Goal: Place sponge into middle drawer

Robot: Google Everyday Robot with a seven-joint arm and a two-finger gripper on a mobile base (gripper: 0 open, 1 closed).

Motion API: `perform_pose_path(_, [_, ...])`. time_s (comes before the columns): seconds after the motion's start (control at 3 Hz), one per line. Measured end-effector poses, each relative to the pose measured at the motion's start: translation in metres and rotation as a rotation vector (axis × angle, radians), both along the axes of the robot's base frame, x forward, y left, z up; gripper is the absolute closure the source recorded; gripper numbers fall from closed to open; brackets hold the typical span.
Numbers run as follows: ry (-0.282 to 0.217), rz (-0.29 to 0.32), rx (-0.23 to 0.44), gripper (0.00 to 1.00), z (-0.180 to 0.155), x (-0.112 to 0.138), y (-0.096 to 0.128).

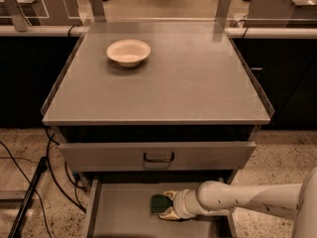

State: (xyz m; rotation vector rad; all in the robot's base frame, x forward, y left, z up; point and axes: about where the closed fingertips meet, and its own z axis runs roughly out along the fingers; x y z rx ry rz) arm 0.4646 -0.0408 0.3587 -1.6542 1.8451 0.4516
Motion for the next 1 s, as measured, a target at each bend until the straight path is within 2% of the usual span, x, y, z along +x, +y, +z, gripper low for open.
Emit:
perform_pose_path(0.33, [0.000,0.000,0.000,0.03,0.0000,0.0000,0.0000])
perform_pose_path(1.0, [0.000,0.000,0.000,0.00,0.0000,0.0000,0.0001])
